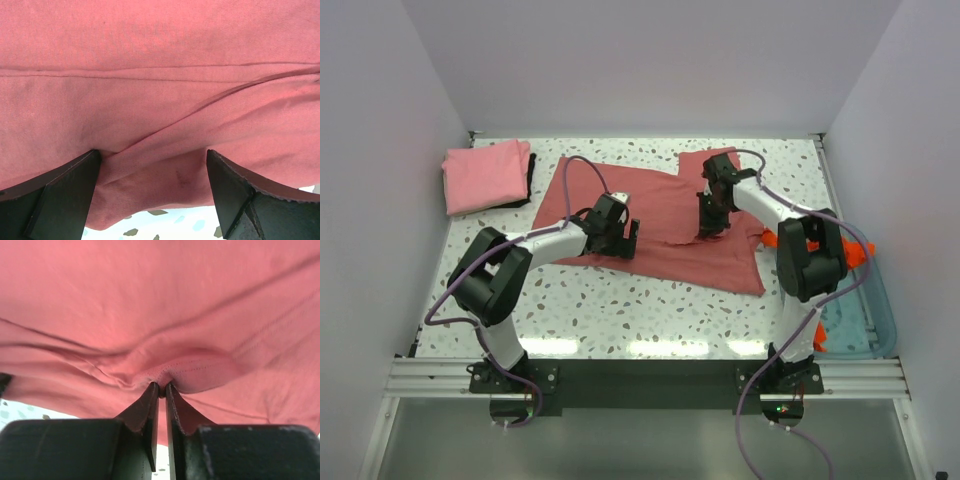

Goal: Fold and stack the t-shirts
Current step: Fold the tshirt

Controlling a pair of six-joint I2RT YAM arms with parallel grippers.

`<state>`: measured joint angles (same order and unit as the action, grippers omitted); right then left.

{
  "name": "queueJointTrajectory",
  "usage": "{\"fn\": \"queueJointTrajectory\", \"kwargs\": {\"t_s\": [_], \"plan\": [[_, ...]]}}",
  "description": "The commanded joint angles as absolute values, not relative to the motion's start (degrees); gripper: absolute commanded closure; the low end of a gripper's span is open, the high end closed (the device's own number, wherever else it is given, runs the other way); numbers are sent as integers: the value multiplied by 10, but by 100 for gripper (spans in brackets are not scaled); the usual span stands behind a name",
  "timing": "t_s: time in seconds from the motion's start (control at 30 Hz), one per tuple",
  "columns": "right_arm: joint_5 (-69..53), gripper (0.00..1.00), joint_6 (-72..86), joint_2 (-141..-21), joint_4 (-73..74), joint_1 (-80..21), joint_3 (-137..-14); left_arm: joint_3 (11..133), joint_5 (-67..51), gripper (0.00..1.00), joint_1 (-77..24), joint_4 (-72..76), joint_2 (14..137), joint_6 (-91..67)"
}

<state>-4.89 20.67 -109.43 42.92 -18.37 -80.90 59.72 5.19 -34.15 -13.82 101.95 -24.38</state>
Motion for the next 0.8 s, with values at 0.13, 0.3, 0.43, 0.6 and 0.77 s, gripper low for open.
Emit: {"fn": "queueJointTrajectory", "kwargs": {"t_s": [0.13,0.3,0.43,0.6,0.77], "plan": [[-38,92,181,-1154,448,-187,-910,573,37,8,-340,-157,1034,-264],[-33,93,168,-1199,462,-190,-964,564,37,8,-341,-161,1027,-267],[-30,93,162,-1227,469,-191,-1011,559,39,8,-341,-164,1023,-269],[-35,93,156,-1254,480,-194,-1049,557,37,8,-341,-166,1023,-270],[-36,91,146,-1282,491,-201,-1085,559,39,8,-340,-171,1022,-269]]}}
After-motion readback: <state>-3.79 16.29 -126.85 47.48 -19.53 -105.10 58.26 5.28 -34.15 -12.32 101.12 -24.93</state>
